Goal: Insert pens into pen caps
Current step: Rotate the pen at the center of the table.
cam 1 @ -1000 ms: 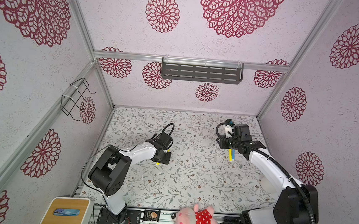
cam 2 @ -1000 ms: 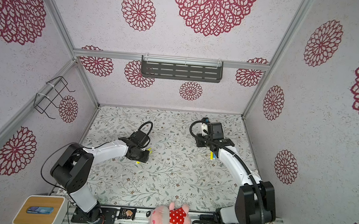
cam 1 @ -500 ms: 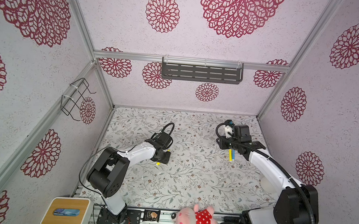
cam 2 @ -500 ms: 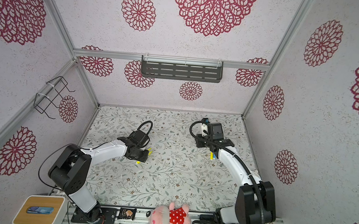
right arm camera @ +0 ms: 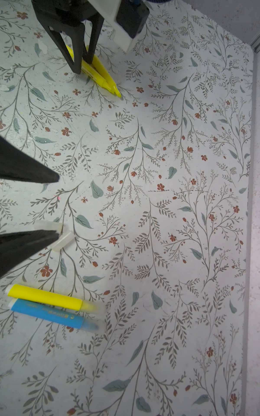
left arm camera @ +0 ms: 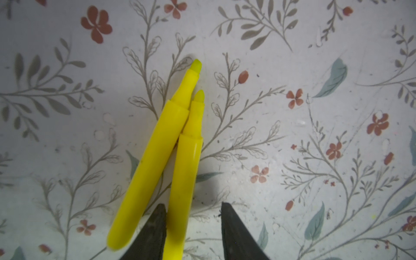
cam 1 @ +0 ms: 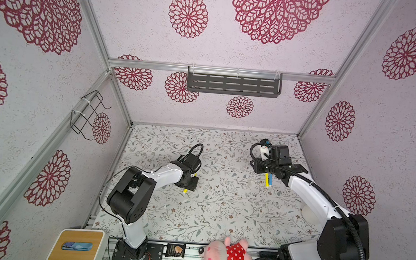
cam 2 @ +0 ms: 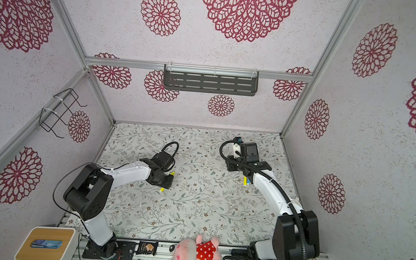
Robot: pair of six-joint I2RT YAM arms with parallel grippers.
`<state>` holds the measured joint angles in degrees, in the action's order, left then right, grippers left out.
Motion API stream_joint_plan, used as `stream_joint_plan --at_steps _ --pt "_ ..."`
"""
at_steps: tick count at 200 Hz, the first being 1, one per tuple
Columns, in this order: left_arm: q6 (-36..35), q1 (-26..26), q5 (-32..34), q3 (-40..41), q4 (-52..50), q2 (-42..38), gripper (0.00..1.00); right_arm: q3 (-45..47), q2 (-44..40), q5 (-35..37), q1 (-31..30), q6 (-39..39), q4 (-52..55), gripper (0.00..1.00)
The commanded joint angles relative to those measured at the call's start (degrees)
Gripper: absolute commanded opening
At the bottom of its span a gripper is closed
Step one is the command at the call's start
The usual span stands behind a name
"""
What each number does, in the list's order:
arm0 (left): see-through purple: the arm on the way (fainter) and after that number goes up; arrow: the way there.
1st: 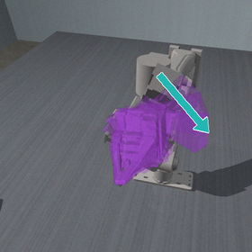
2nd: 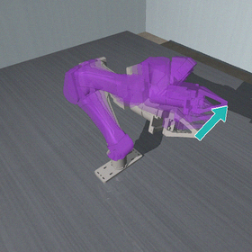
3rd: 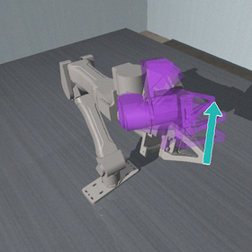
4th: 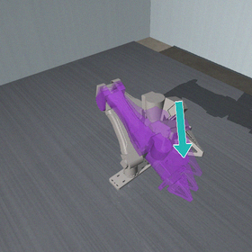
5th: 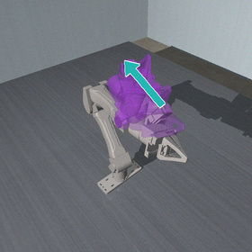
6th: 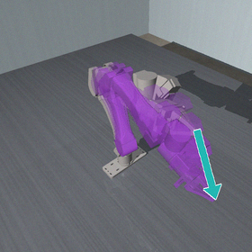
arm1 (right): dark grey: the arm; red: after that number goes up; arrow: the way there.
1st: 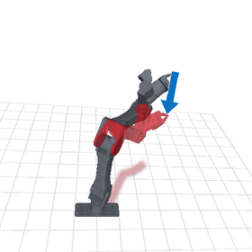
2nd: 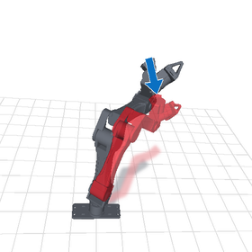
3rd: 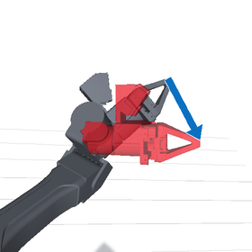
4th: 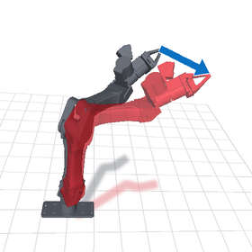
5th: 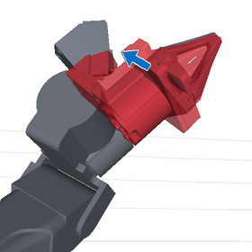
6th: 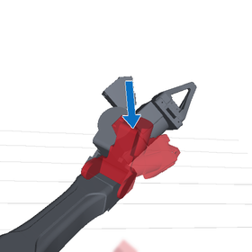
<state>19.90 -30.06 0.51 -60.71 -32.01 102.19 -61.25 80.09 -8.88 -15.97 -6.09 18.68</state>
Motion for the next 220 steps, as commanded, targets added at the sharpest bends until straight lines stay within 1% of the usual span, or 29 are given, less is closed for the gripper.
stream_joint_plan --at_steps 1,22,70,82,102,147,161,176,220 --pt "-0.4 -0.17 -1.45 -0.25 0.38 1.25 0.42 -0.01 -2.68 -0.45 -0.03 -0.5 -0.85 0.39" --pt "-0.22 -0.73 -1.43 -0.32 -0.24 1.54 0.4 -0.01 -2.9 -0.53 -0.03 -0.6 -1.02 0.39" --pt "-0.6 -2.45 0.11 -1.79 -3.98 4.18 0.4 0.32 -3.67 0.01 -0.03 -0.57 -1.1 0.39" --pt "-0.52 -2.46 -0.57 -1.62 -4.02 4.73 0.38 0.44 -3.91 0.17 -0.03 -0.71 -1.35 0.39" --pt "-0.53 -2.73 -2.2 -1.64 -4.49 5.49 0.3 0.79 -4.4 0.52 0.02 -0.78 -1.54 0.39" --pt "-0.42 -4.2 -3.11 -1.77 -5.64 6.79 0.27 1.22 -5.47 1.35 0.16 -0.79 -1.72 0.39" --pt "-0.39 -4.89 -4.0 -1.74 -5.75 6.97 0.28 1.31 -5.72 1.5 0.15 -0.86 -1.79 0.39" --pt "-0.04 -5.43 -4.35 -1.95 -6.41 7.52 0.32 1.51 -6.0 1.66 0.23 -0.86 -1.73 0.39" --pt "0.39 -5.96 -5.1 -2.2 -7.96 8.99 0.37 1.84 -6.6 1.93 0.51 -0.86 -1.89 0.39"
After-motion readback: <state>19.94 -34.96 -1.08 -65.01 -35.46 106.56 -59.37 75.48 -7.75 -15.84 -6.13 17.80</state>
